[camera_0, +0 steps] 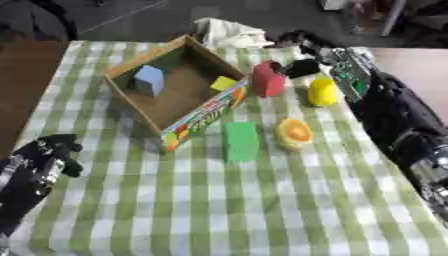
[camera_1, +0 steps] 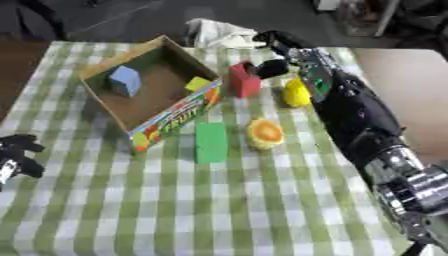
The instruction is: Pick up objects on the table and place them in the box.
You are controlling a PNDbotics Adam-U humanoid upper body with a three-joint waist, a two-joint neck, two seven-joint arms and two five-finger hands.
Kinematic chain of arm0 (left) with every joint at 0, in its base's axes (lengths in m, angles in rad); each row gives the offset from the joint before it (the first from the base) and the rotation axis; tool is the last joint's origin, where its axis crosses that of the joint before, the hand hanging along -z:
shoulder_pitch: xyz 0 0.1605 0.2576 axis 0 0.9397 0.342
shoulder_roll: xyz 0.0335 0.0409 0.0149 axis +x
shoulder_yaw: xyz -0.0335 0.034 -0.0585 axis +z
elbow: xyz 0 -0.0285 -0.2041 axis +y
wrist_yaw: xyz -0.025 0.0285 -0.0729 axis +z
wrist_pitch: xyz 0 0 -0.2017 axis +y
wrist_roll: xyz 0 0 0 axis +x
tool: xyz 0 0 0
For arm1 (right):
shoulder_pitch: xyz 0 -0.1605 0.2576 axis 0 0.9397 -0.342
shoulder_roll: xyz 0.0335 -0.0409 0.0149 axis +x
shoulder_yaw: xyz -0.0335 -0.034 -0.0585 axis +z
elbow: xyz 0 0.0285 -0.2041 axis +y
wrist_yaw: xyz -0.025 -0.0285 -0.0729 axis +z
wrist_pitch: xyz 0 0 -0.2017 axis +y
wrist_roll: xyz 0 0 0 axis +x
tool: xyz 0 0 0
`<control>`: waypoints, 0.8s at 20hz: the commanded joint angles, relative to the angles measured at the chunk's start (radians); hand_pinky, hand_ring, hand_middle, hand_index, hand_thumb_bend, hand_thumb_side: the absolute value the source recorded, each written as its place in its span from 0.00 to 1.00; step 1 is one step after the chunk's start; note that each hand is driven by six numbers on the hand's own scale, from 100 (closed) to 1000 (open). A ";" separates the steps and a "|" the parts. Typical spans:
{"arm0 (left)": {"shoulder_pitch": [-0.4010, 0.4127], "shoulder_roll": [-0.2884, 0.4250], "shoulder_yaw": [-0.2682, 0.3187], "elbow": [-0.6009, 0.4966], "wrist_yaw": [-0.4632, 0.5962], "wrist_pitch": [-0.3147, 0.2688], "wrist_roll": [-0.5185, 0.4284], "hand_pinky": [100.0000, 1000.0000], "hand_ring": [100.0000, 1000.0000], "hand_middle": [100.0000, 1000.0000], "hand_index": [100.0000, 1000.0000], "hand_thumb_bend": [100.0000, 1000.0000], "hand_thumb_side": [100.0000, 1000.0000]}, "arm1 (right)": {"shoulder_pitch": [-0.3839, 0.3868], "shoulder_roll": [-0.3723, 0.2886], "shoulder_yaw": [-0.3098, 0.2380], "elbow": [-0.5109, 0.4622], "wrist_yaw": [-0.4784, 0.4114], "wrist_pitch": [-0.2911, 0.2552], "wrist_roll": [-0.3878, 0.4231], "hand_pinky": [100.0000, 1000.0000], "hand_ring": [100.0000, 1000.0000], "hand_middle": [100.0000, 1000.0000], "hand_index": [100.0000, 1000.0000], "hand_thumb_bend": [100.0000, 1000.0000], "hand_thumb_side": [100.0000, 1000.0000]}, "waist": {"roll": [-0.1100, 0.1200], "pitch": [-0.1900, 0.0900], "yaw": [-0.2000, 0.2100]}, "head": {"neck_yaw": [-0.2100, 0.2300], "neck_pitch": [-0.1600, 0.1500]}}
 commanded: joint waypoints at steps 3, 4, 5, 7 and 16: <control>-0.006 0.013 0.006 -0.016 -0.001 -0.001 0.002 0.53 0.50 0.62 0.76 0.00 0.53 | -0.019 0.002 0.004 0.001 0.024 -0.003 0.028 0.78 0.96 0.90 0.94 0.22 0.45 | 0.004 -0.012 0.002 | -0.004 0.005; -0.006 0.013 0.006 -0.016 -0.001 -0.001 0.002 0.53 0.50 0.62 0.76 0.00 0.53 | -0.018 0.007 0.005 0.005 0.028 -0.003 0.035 0.78 0.96 0.90 0.94 0.22 0.46 | 0.004 -0.012 0.003 | -0.005 0.005; -0.007 0.012 0.006 -0.016 -0.001 -0.001 0.002 0.53 0.50 0.62 0.76 0.00 0.53 | -0.018 0.012 0.006 0.008 0.032 -0.003 0.041 0.78 0.96 0.90 0.94 0.22 0.46 | 0.004 -0.012 0.003 | -0.005 0.005; -0.007 0.012 0.006 -0.016 0.000 -0.001 0.002 0.53 0.50 0.62 0.76 0.00 0.53 | -0.016 0.021 0.007 0.016 0.043 -0.003 0.049 0.78 0.96 0.90 0.94 0.22 0.47 | 0.006 -0.011 0.005 | -0.007 0.005; -0.006 0.010 0.006 -0.016 0.002 -0.001 0.002 0.53 0.50 0.62 0.76 0.00 0.53 | -0.007 0.051 0.008 0.036 0.107 0.011 0.022 0.74 0.91 0.86 0.92 0.20 0.31 | 0.010 -0.011 0.006 | -0.013 0.005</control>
